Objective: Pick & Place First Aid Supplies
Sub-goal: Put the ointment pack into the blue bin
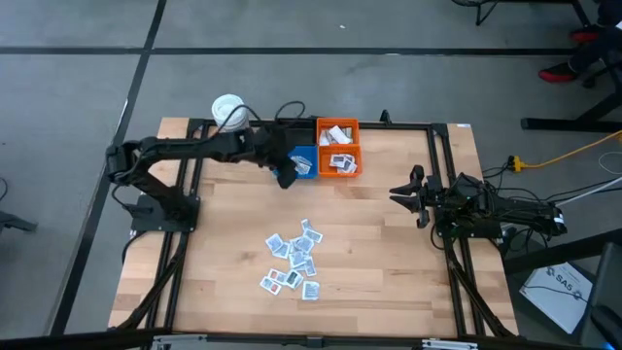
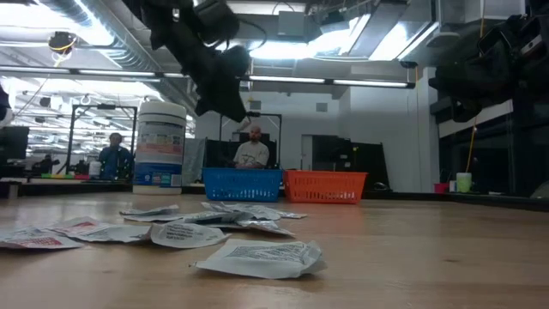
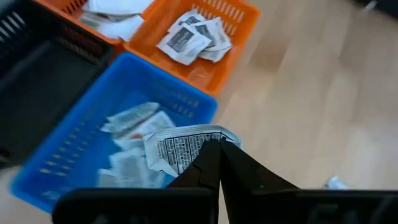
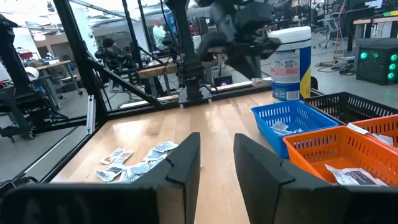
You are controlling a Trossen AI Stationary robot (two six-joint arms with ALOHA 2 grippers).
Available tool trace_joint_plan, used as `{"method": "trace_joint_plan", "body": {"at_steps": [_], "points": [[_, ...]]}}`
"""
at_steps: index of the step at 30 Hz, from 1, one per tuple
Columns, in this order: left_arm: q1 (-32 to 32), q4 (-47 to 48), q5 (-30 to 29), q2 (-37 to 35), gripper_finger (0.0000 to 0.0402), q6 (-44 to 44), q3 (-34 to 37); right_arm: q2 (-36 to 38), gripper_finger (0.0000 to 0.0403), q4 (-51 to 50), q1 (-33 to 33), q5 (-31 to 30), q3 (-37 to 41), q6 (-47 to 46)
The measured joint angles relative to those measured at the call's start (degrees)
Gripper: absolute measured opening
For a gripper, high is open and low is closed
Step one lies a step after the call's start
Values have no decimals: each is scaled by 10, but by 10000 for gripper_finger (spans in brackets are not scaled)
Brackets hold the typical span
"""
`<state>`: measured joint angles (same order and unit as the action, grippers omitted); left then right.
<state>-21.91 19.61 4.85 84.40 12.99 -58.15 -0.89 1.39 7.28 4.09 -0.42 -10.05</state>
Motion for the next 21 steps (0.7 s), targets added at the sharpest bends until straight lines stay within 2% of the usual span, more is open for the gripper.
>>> {"method": "trace_joint_plan", "body": {"at_steps": [7,11,16,21], "points": [[-60,6,22,0,2,-124,0,0,100,0,0,0,0,0],[-75,16,32,0,2,-132,0,0,100,0,0,0,0,0],[-74,15,-1,18,2,-133,0,0,100,0,0,0,0,0],[-71,18,-3,53,2,-133,0,0,100,0,0,0,0,0]]}}
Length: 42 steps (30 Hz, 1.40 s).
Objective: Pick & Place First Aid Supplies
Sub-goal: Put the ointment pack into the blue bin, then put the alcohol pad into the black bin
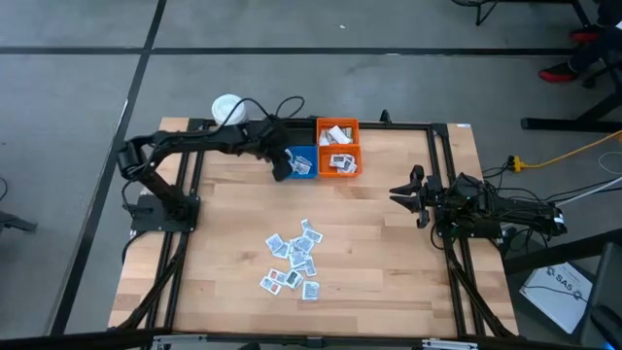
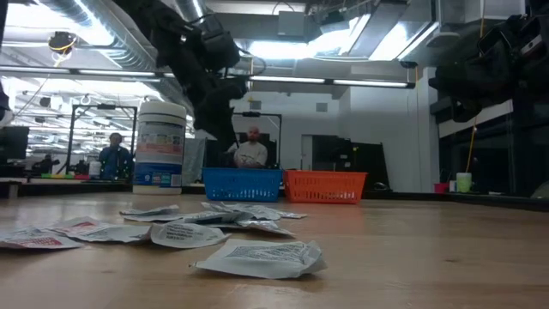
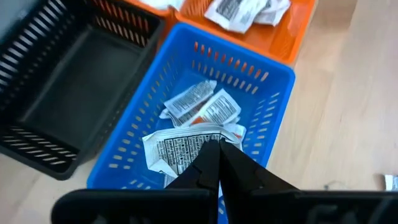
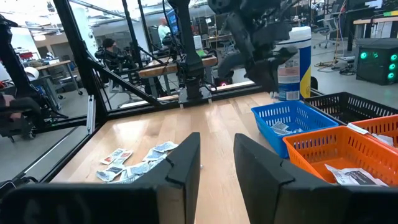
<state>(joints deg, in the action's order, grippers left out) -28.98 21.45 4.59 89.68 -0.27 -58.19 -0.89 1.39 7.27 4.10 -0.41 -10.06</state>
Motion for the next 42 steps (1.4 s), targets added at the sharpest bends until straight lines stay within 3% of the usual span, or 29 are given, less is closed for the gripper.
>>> {"method": "trace_joint_plan", "body": {"at_steps": [10,16,31,35,42], "points": [[6,-5,1,21,2,-90,0,0,100,0,0,0,0,0],[1,-5,-6,21,9,-95,0,0,100,0,0,0,0,0],[1,-28,-8,21,191,-73,0,0,100,0,0,0,0,0],[4,-52,-9,21,206,-66,0,0,100,0,0,0,0,0],[17,-114,-13,21,198,-65,0,0,100,0,0,0,0,0]]}}
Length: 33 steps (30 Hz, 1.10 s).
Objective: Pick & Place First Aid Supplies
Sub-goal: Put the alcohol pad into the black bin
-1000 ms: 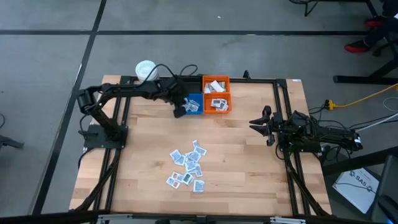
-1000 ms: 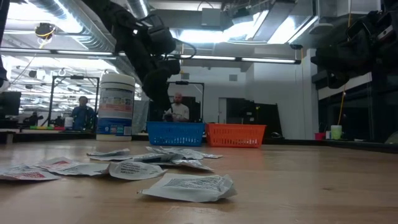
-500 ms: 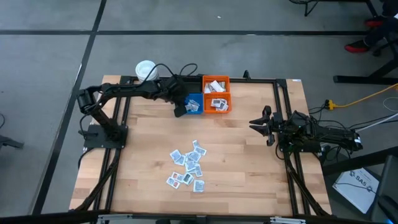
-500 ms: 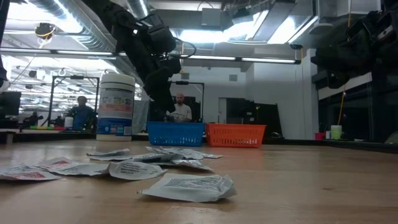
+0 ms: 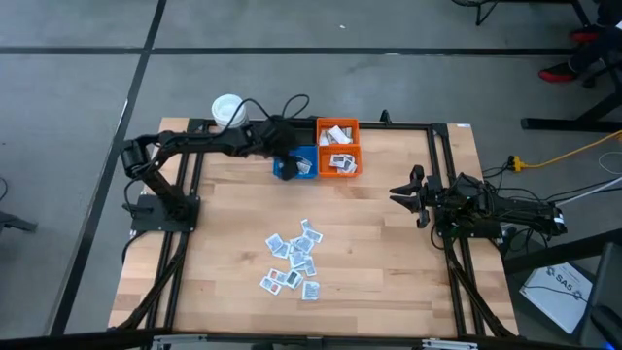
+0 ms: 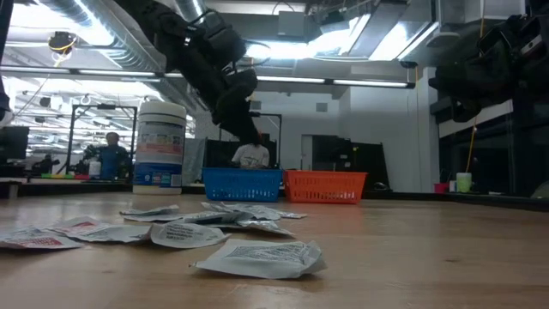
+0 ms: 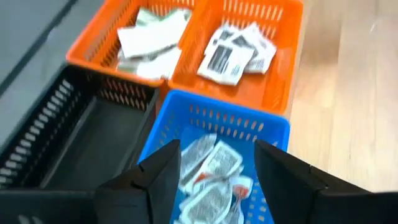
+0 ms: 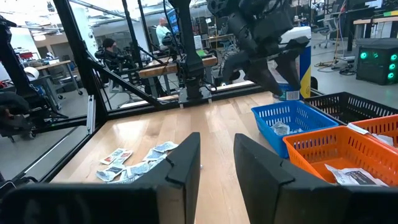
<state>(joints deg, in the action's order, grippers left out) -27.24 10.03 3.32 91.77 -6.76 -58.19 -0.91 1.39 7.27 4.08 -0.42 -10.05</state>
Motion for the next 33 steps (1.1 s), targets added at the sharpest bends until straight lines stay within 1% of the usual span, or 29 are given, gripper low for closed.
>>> {"method": "trace_joint_plan", "body": {"at_steps": [6,11,14,18,21,24,27,33], "points": [[32,-8,-41,-1,184,0,-4,0,100,0,0,0,0,0],[79,-1,-80,-2,175,-38,-30,0,100,0,0,0,0,0],[112,10,-103,-2,171,-61,-49,0,100,0,0,0,0,0],[170,29,-150,-3,168,-92,-64,0,100,0,0,0,0,0],[220,56,-188,-3,169,-95,-72,0,100,0,0,0,0,0],[274,93,-217,-3,168,-90,-82,0,100,0,0,0,0,0],[330,136,-224,-3,168,-75,-85,0,100,0,0,0,0,0],[439,243,-219,-3,168,47,-85,0,100,0,0,0,0,0]]}}
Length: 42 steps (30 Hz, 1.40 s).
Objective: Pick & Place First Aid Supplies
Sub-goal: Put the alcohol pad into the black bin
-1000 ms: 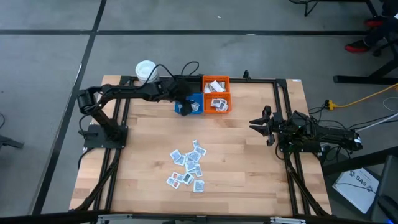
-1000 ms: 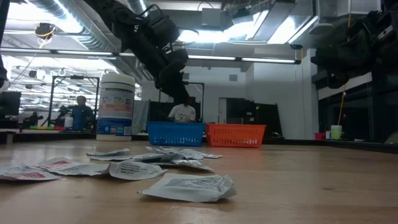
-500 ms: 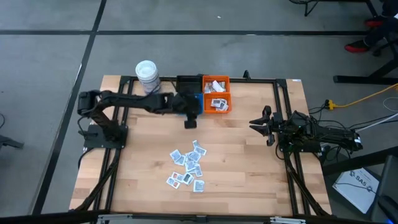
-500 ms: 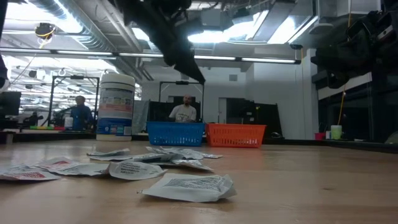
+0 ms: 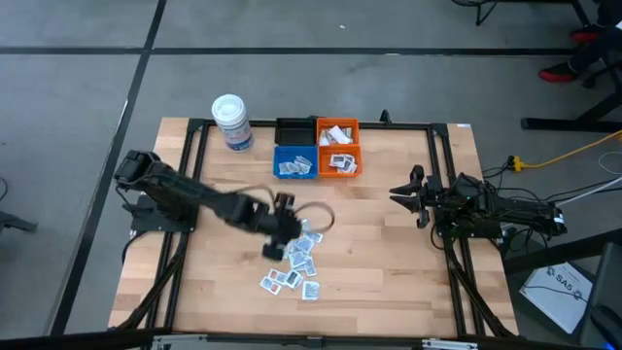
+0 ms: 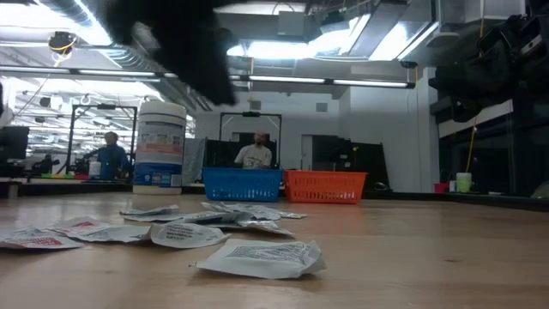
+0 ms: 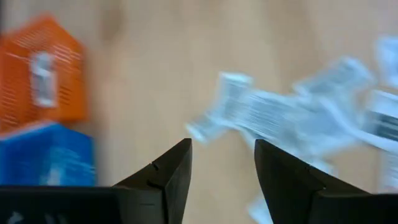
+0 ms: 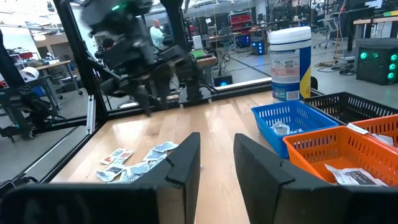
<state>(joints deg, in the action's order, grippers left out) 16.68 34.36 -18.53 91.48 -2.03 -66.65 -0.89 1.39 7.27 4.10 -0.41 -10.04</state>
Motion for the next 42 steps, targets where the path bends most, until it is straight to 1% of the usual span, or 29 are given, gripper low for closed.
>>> {"method": "trace_joint_plan", "body": {"at_steps": [5,10,13,18,23,30,37,42], "points": [[75,47,3,0,168,105,0,0,100,0,0,0,0,0],[116,58,2,0,168,166,0,0,100,0,0,0,0,0],[126,70,0,0,168,178,1,0,100,0,0,0,0,0],[138,74,-2,2,168,173,26,0,100,0,0,0,0,0],[144,74,6,28,168,173,28,0,100,0,0,0,0,0],[119,71,34,74,168,182,28,0,100,0,0,0,0,0],[88,66,32,113,168,184,28,0,100,0,0,0,0,0],[78,72,28,119,168,150,28,0,100,0,0,0,0,0]]}}
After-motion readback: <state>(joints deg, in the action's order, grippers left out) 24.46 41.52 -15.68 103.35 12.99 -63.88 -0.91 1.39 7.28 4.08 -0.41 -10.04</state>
